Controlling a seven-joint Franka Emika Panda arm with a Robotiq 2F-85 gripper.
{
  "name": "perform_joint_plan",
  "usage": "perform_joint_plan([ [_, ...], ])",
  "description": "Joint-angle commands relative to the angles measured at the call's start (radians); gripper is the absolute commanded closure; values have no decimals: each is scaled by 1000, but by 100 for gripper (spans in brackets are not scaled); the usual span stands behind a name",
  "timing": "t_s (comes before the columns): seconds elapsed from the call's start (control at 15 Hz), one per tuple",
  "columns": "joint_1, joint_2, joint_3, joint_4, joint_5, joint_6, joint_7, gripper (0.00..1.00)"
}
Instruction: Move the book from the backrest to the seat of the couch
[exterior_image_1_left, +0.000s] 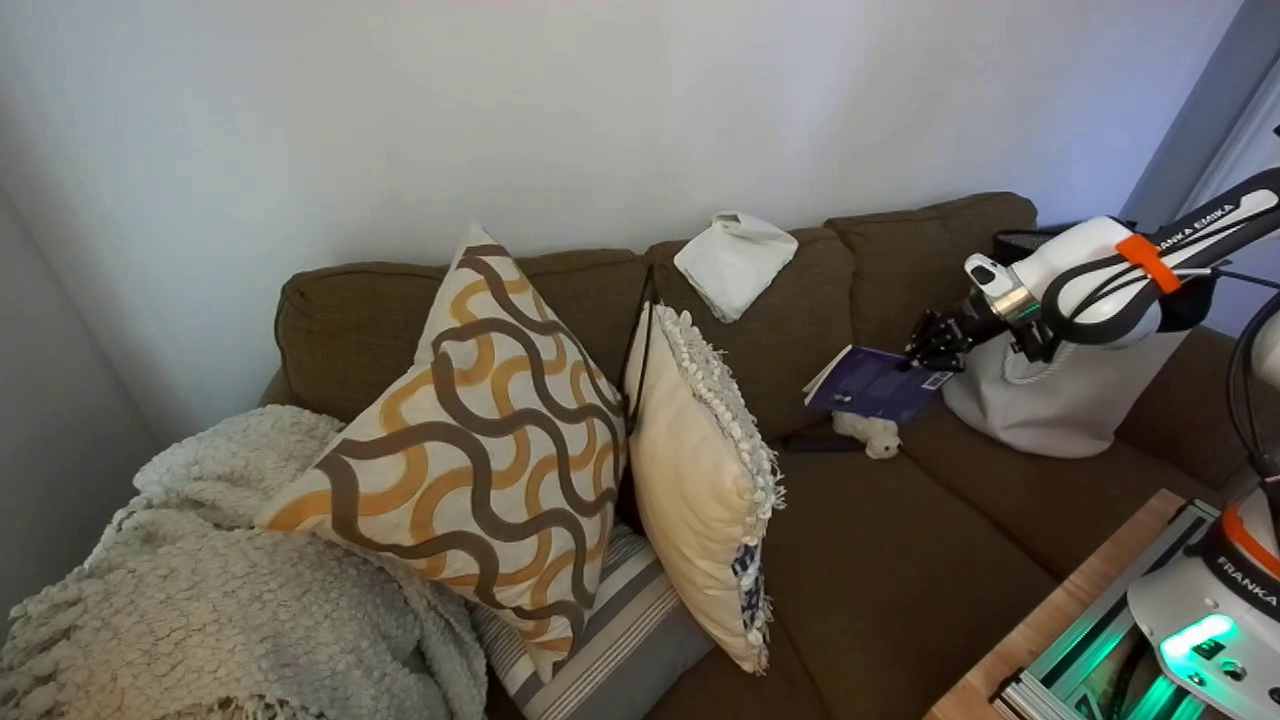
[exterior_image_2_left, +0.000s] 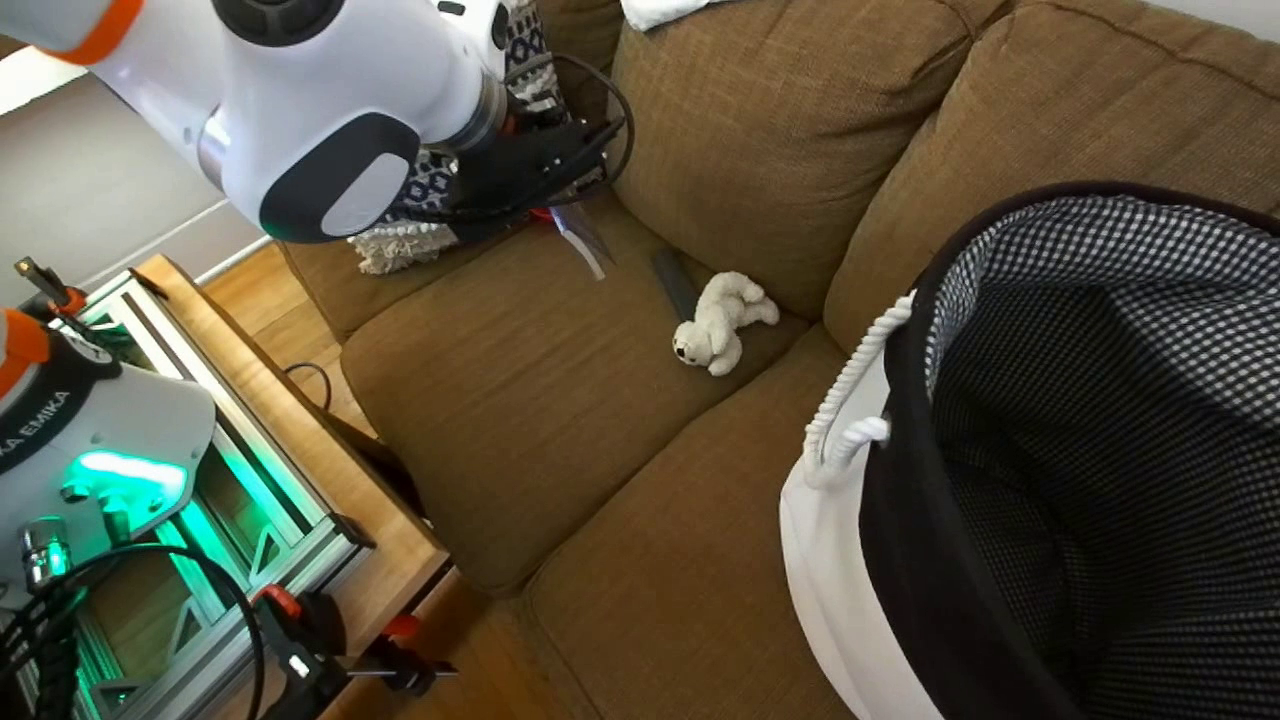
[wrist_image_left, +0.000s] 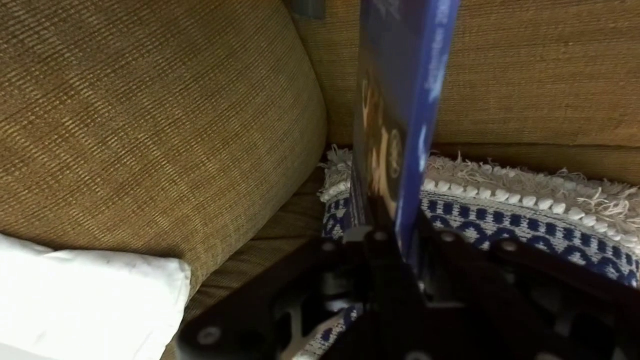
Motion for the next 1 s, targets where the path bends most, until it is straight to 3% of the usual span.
perform_joint_plan([
  [0.0,55,-17,-28,31,8,-15,16,97],
  [0.27,286,-71,-191,116,36,-71,10,97],
  [0.47,452,-6,-312,210,21,-71,-1,97],
  [0.8,797,26,-544,345,52,13,-2,97],
  [0.87,847,25,-578,350,61,17,6,97],
  [0.93,802,33,-535,339,38,3,1,97],
])
